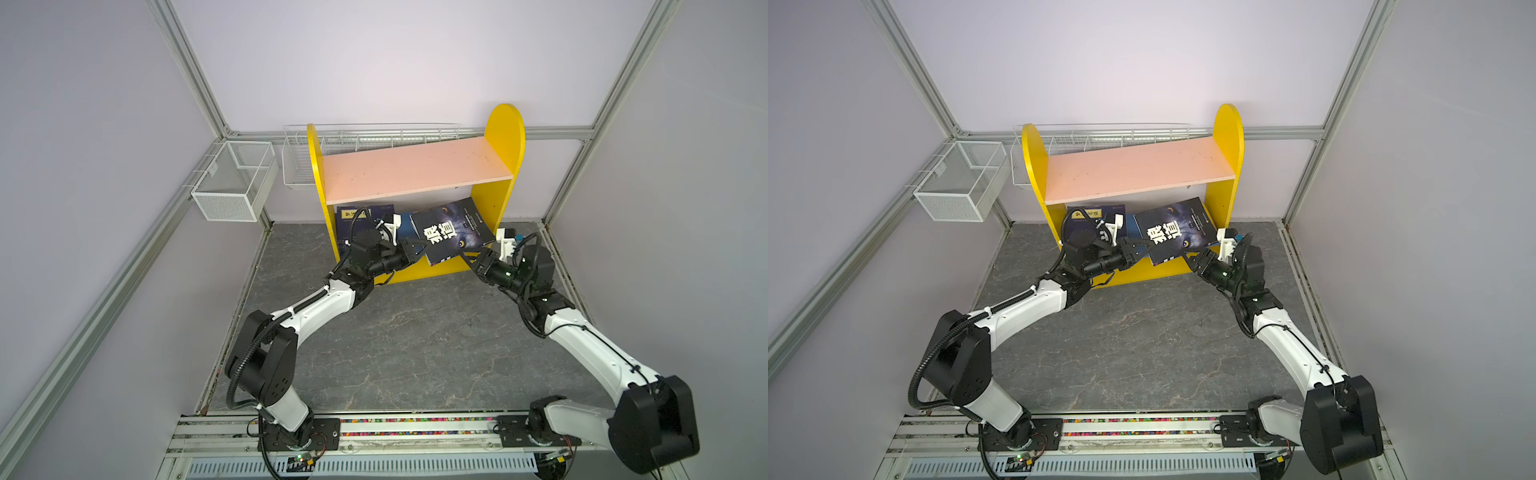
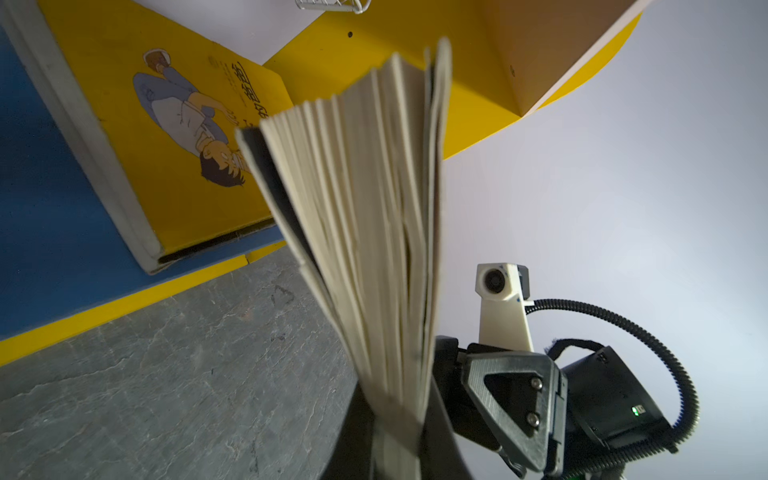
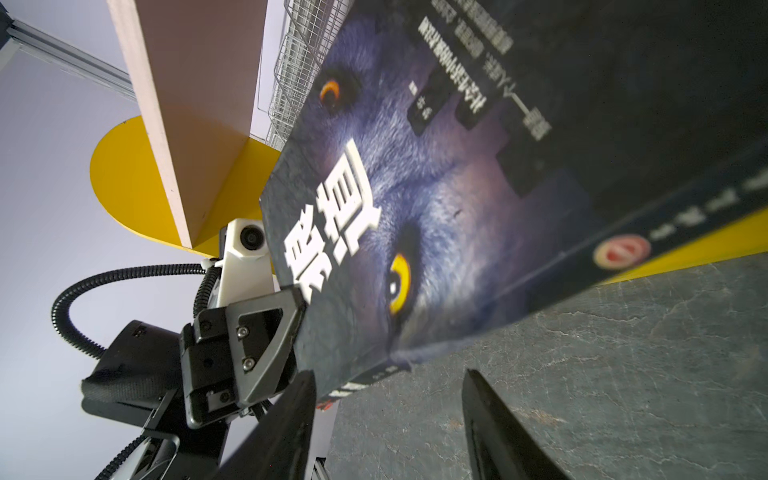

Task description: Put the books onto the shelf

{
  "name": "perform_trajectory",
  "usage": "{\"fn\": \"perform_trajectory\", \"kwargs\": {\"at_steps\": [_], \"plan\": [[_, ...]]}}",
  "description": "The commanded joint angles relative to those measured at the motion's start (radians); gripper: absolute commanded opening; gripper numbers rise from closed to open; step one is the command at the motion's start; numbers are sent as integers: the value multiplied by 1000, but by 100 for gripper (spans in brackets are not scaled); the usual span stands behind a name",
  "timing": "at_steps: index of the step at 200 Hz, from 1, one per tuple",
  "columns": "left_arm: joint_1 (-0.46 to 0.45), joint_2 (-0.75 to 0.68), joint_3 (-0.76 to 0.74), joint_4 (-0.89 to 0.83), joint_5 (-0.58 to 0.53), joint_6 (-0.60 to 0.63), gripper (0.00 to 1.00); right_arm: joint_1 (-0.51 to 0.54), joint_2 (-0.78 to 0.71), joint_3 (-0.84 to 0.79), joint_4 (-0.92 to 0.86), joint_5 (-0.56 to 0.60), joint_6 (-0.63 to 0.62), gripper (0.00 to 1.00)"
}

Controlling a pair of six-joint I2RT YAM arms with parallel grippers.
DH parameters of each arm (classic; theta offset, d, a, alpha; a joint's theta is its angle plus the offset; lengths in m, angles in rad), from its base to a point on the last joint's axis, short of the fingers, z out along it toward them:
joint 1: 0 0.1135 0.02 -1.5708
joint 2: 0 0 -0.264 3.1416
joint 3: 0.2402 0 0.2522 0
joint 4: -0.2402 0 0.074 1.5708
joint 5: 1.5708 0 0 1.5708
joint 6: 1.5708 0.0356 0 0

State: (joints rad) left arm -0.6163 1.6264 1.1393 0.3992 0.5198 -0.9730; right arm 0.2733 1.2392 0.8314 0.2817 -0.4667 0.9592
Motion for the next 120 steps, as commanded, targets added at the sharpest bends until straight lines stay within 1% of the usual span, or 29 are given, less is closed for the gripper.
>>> {"fn": "perform_trajectory", "kwargs": {"at_steps": [1, 37, 52, 79, 92, 101, 120], "plan": [[-14, -63, -17, 141, -11, -34, 0, 17, 27, -2, 60, 28, 42, 58], [-16, -95, -86, 254, -39, -94, 0, 33, 35, -36, 129, 70, 94, 55], [-19, -99, -96, 262, -41, -102, 0, 37, 32, -55, 173, 94, 119, 49], [-28, -94, -100, 259, -28, -102, 0, 43, 36, -65, 237, 120, 148, 34], [-32, -90, -105, 257, -22, -103, 0, 45, 42, -61, 260, 124, 153, 29], [-34, -89, -110, 259, -18, -103, 0, 45, 48, -55, 270, 124, 157, 24], [-34, -84, -116, 254, -15, -103, 0, 48, 63, -49, 319, 118, 178, 20]]}}
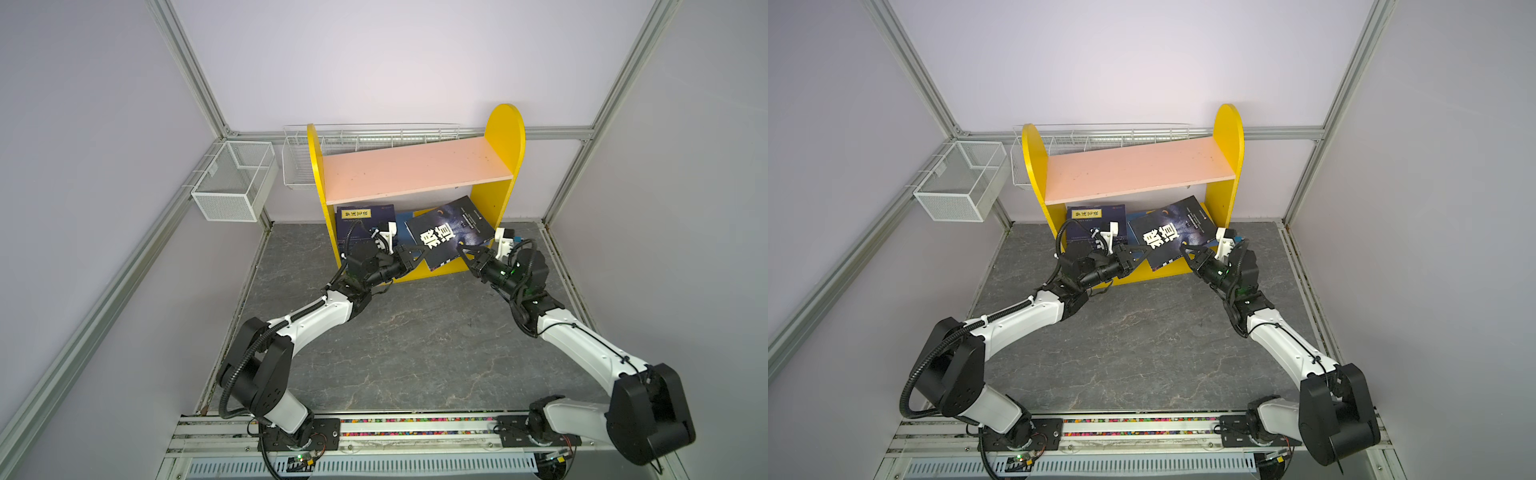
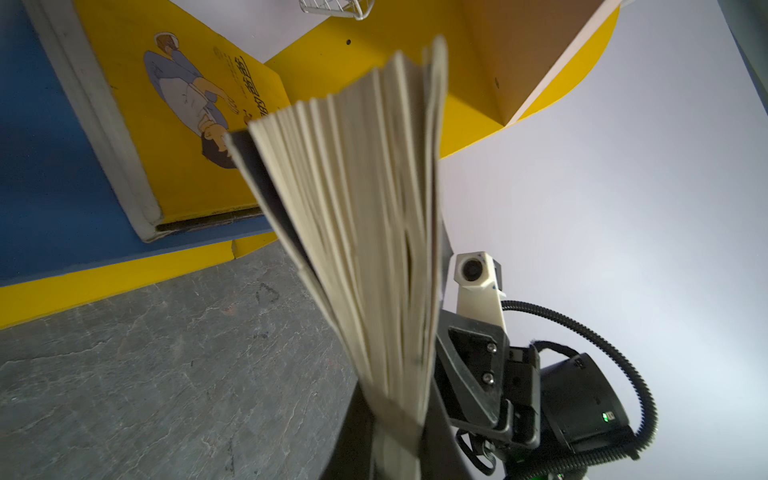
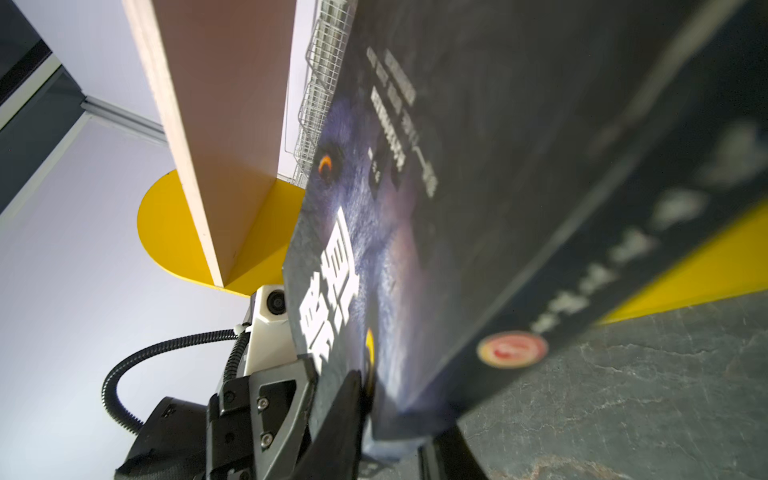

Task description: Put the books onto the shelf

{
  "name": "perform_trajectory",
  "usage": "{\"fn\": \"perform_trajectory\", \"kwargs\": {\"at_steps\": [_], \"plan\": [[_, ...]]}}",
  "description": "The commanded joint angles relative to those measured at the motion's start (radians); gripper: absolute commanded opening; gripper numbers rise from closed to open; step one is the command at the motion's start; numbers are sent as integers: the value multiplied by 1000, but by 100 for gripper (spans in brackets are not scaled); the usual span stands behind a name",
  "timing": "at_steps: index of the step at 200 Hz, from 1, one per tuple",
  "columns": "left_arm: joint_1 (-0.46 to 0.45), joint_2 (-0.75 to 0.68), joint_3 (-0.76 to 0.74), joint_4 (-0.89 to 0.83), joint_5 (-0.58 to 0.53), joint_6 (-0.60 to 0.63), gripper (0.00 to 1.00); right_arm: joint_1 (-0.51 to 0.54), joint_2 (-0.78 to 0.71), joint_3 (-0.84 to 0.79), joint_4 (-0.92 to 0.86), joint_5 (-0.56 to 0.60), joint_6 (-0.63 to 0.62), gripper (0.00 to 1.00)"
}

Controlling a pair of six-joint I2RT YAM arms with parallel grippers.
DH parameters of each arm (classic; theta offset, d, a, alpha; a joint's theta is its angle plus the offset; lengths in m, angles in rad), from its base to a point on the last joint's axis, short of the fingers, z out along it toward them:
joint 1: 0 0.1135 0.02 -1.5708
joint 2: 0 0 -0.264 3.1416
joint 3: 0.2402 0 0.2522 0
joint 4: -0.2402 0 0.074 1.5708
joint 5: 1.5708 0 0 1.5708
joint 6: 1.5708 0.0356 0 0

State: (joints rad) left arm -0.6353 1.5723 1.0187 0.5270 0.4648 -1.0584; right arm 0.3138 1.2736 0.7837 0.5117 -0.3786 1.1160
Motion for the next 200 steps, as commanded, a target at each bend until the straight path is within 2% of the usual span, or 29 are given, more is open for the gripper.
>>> {"fn": "perform_trajectory", "kwargs": {"at_steps": [1, 36, 70, 92, 99, 106, 114, 123, 143, 176, 200], "plan": [[-15, -32, 5, 125, 39, -17, 0, 9, 30, 0, 89, 30, 22, 20], [-16, -29, 9, 112, 49, -17, 0, 29, 67, 27, 143, 16, 47, 29], [-17, -31, 14, 111, 61, -17, 0, 37, 79, 24, 142, 36, 35, 14], [-17, -64, 26, 1, 45, 55, 0, 36, 72, 25, 98, 67, 11, 7], [-17, -84, 37, -72, 24, 102, 20, 35, 71, 30, 83, 76, -2, 7], [-16, -106, 46, -147, -6, 146, 35, 32, 76, 36, 70, 80, -13, 7], [-17, -139, 52, -230, -44, 196, 47, 28, 83, 45, 62, 82, -24, 7], [-17, -180, 55, -320, -97, 248, 56, 23, 96, 60, 57, 80, -32, 6], [-17, -282, 35, -480, -242, 323, 64, 15, 137, 89, 75, 76, -36, 6], [-14, -472, -46, -676, -482, 362, 65, 4, 214, 169, 100, 82, -35, 7], [-9, -599, -111, -758, -592, 348, 65, -10, 260, 194, 126, 96, -16, 7]]}}
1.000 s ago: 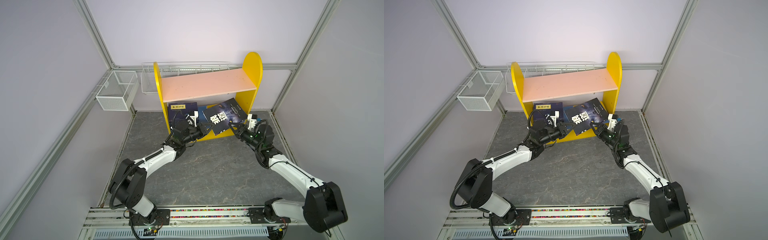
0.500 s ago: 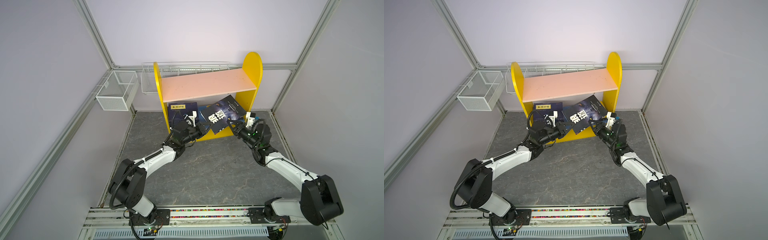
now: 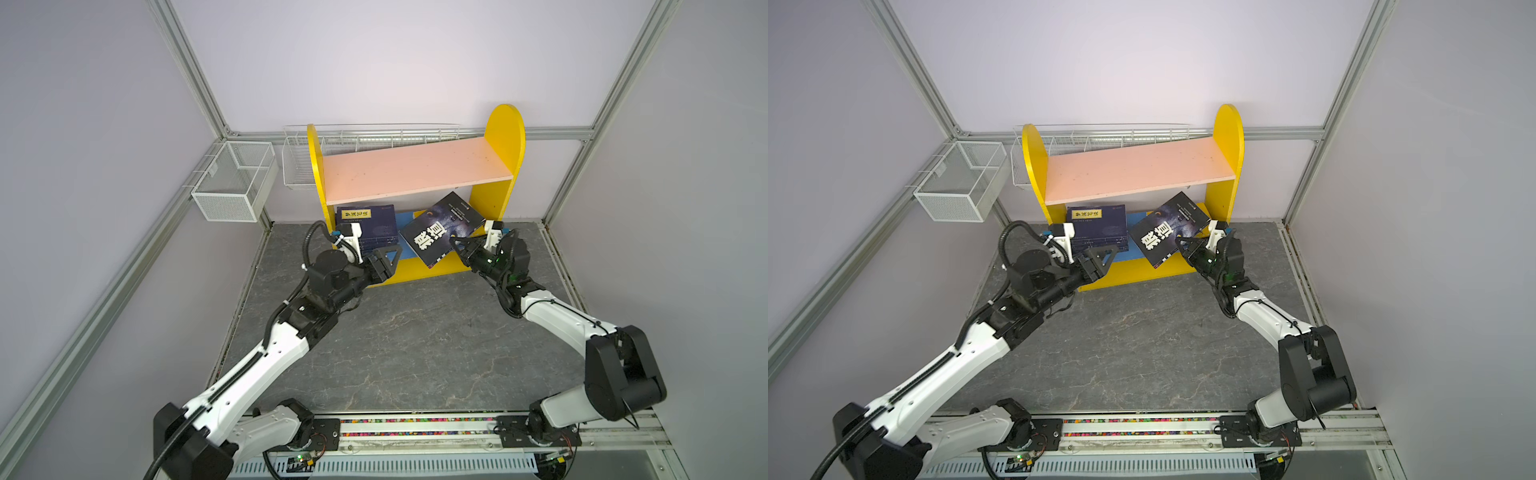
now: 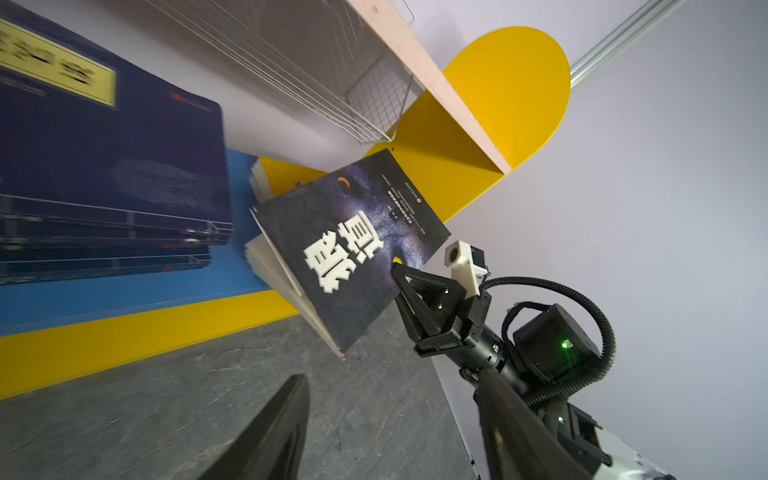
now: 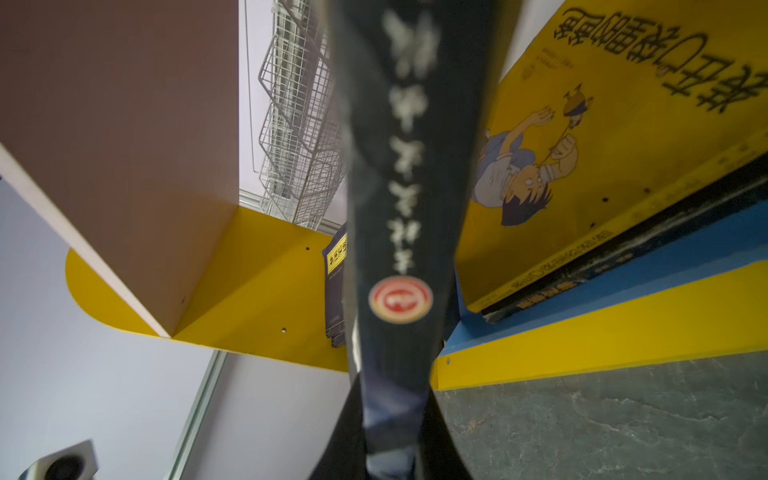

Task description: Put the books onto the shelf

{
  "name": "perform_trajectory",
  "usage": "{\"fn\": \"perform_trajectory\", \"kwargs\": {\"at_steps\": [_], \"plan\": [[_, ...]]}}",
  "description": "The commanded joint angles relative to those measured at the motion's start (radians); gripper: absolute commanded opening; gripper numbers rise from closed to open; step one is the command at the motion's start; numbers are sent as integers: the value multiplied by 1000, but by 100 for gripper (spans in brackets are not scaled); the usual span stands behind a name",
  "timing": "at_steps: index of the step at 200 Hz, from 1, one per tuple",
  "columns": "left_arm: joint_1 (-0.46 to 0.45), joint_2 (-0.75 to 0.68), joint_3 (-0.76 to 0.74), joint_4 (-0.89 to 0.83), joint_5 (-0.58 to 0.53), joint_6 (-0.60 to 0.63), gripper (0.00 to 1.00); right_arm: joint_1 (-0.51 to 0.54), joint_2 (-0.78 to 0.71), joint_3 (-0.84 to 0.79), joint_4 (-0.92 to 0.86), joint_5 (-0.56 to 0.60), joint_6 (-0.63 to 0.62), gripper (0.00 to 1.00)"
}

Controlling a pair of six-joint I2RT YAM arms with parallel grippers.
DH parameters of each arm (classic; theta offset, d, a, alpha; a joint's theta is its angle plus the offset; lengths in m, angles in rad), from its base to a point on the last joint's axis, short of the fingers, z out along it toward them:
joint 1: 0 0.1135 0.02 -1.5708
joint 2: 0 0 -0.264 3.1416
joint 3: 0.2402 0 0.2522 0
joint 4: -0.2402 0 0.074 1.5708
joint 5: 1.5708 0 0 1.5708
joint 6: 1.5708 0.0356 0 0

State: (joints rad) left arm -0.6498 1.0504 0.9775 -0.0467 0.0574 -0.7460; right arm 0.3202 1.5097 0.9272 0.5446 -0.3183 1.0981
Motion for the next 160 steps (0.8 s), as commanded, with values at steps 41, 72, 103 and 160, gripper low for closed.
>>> {"fn": "perform_trajectory", "kwargs": {"at_steps": [41, 72, 103, 160], "plan": [[9, -173, -123, -234, -222, 14, 65, -35, 84, 43, 126, 92, 51, 7], [9, -166, -116, -248, -213, 20, 65, -38, 138, 52, 173, 135, 100, 8], [9, -152, -106, -256, -199, 21, 65, -37, 166, 70, 189, 188, 151, 8], [9, -130, -128, -236, -177, 10, 65, -37, 219, 116, 279, 229, 275, 9]]}}
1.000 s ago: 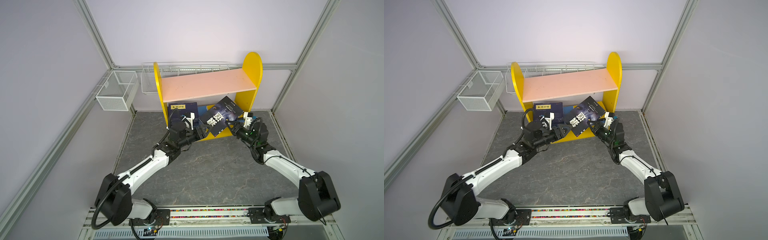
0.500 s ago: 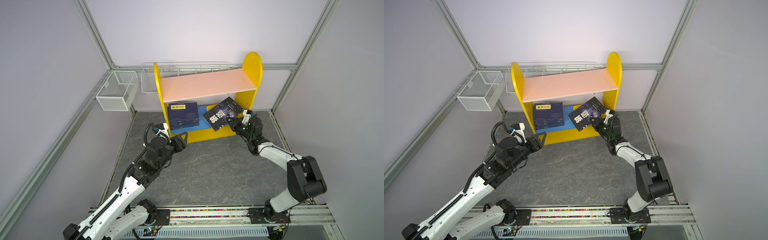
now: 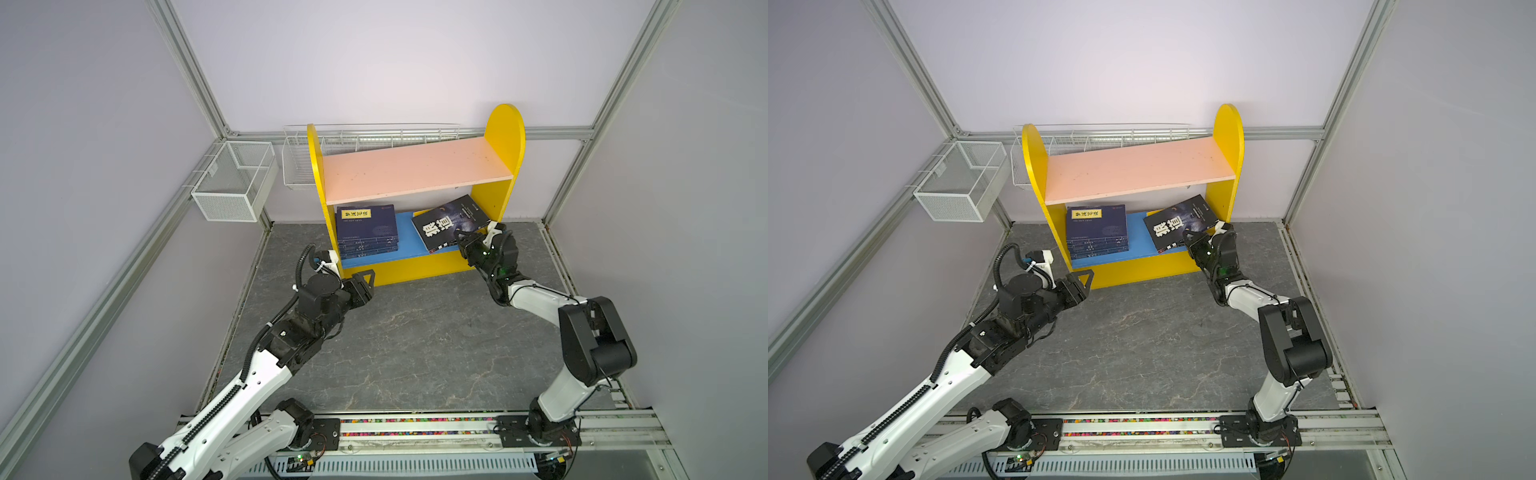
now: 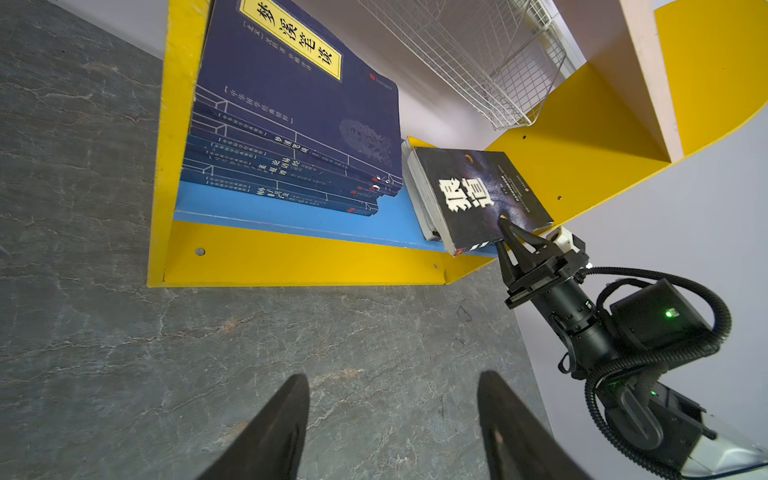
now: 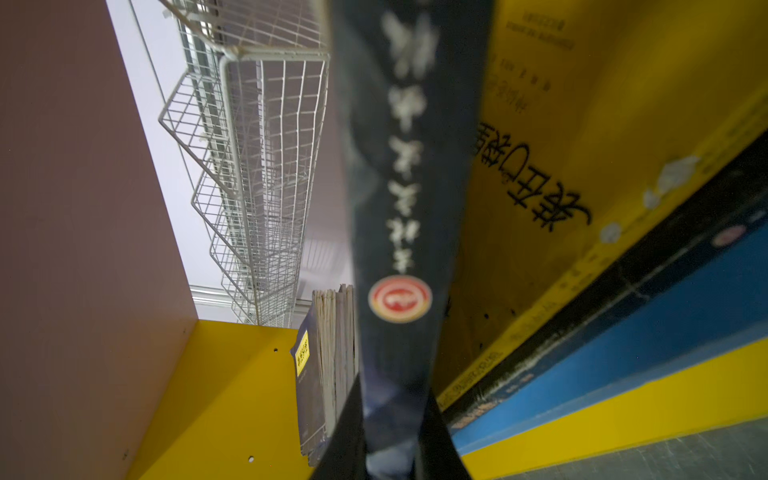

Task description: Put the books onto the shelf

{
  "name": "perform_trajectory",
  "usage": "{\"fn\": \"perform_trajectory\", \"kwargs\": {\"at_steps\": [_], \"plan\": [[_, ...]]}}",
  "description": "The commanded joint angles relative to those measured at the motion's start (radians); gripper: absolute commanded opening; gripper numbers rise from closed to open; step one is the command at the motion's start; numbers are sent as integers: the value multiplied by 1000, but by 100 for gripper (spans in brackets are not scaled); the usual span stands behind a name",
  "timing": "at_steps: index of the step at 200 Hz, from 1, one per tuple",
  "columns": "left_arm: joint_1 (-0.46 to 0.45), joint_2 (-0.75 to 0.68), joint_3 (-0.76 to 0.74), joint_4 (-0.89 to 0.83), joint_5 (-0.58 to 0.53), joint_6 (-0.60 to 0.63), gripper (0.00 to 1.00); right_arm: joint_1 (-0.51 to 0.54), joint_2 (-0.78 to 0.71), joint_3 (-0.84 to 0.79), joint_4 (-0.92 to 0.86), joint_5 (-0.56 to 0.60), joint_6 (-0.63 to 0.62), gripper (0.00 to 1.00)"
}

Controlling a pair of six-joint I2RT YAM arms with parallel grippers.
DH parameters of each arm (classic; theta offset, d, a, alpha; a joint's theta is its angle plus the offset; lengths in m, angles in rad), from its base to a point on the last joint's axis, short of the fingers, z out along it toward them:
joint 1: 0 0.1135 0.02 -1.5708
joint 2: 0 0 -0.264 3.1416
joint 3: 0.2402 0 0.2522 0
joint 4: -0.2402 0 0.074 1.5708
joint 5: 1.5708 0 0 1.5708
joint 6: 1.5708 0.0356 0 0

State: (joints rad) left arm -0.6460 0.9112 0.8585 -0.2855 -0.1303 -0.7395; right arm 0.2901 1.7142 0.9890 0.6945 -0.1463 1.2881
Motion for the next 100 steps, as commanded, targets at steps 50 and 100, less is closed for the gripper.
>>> {"fn": "perform_trajectory", "kwargs": {"at_steps": [50, 100], "plan": [[5, 29, -14, 22, 26, 2, 65, 7, 25, 86, 64, 124, 81, 12], [5, 31, -20, 27, 32, -1, 65, 33, 43, 90, 34, 138, 83, 16]]}}
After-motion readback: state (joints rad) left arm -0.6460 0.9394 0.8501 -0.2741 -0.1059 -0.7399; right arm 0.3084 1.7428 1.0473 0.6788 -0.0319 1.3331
